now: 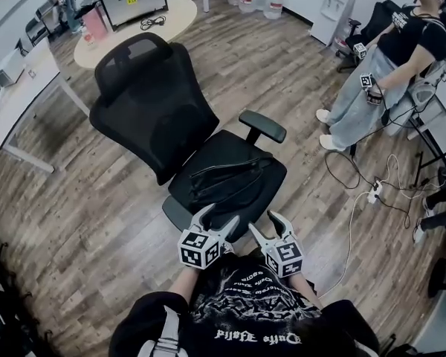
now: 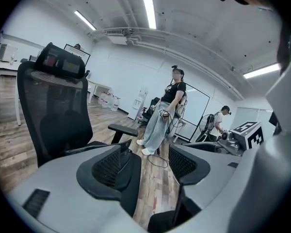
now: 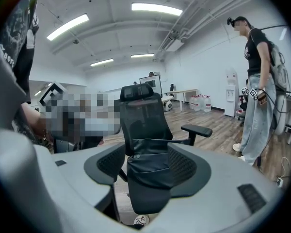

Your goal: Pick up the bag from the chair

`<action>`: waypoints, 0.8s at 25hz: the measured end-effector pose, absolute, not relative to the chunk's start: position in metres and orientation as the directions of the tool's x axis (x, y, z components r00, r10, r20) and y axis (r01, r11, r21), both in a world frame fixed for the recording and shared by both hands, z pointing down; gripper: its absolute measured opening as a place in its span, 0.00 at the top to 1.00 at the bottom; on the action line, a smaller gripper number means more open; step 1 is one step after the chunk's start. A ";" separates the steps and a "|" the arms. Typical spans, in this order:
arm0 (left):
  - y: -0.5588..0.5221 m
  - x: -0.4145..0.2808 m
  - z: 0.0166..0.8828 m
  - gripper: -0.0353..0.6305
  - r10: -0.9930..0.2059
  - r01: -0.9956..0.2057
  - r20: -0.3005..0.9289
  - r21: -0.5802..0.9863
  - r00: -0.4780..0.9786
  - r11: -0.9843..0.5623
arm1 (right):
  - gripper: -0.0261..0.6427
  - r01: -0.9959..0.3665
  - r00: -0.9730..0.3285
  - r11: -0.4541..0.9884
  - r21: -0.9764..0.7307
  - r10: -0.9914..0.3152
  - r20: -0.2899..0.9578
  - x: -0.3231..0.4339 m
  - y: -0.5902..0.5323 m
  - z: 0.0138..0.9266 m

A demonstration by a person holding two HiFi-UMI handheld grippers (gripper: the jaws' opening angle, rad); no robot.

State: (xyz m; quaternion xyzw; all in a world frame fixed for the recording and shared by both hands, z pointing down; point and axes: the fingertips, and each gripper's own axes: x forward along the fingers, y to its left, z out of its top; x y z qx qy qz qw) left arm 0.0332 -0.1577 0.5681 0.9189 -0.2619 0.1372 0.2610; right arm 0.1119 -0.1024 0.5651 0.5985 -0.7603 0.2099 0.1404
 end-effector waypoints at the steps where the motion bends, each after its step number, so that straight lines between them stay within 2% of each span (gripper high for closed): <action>1: -0.159 0.031 0.569 0.47 -0.408 -0.553 0.390 0.412 0.826 -0.725 | 0.53 -0.970 -0.241 0.191 -0.153 -0.850 0.468 0.111 -0.105 0.567; 12: -0.183 0.011 0.569 0.47 -0.477 -0.593 0.354 0.439 0.805 -0.675 | 0.53 -0.949 -0.306 0.304 -0.086 -0.821 0.483 0.090 -0.137 0.563; 20: -0.210 -0.008 0.582 0.47 -0.557 -0.684 0.396 0.440 0.730 -0.582 | 0.53 -0.931 -0.355 0.351 -0.101 -0.804 0.478 0.104 -0.175 0.567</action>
